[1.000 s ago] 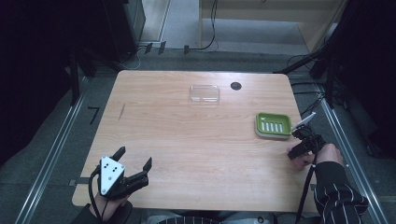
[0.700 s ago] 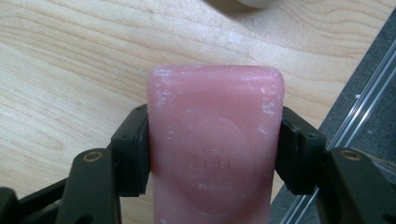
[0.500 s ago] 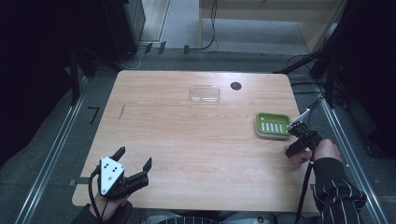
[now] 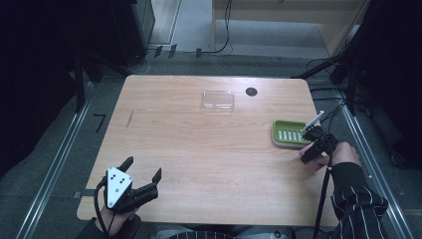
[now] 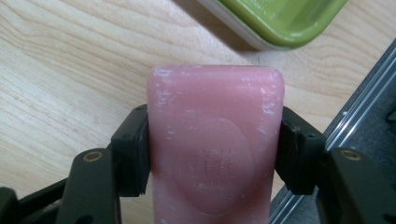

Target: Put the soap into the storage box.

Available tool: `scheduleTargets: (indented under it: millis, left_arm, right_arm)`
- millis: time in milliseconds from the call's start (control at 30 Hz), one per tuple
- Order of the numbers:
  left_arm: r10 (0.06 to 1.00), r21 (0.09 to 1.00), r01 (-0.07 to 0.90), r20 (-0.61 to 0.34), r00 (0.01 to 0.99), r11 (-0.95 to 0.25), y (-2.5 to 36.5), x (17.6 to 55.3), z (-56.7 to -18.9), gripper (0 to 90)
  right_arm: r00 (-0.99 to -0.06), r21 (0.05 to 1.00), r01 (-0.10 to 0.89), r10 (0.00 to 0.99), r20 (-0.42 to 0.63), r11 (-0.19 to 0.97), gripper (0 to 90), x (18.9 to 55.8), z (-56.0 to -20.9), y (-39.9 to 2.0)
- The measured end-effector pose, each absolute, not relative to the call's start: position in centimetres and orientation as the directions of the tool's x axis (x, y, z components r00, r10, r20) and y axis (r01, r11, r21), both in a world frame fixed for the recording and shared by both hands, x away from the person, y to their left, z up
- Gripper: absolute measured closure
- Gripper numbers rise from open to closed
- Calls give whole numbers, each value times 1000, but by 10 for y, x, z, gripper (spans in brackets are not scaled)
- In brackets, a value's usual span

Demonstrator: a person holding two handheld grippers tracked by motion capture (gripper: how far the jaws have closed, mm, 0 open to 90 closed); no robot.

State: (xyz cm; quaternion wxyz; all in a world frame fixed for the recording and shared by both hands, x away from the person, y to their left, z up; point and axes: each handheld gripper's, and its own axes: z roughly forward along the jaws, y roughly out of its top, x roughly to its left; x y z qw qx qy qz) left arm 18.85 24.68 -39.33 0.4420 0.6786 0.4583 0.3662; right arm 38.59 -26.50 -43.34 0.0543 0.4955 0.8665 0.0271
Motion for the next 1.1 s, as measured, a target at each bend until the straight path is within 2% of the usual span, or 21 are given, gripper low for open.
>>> scheduleTargets:
  millis: [1100]
  left_arm:
    - [954, 937, 301, 90, 286, -179, 252, 182, -393, 133]
  right_arm:
    - [-623, 106, 769, 776, -98, 630, 393, 411, -416, -241]
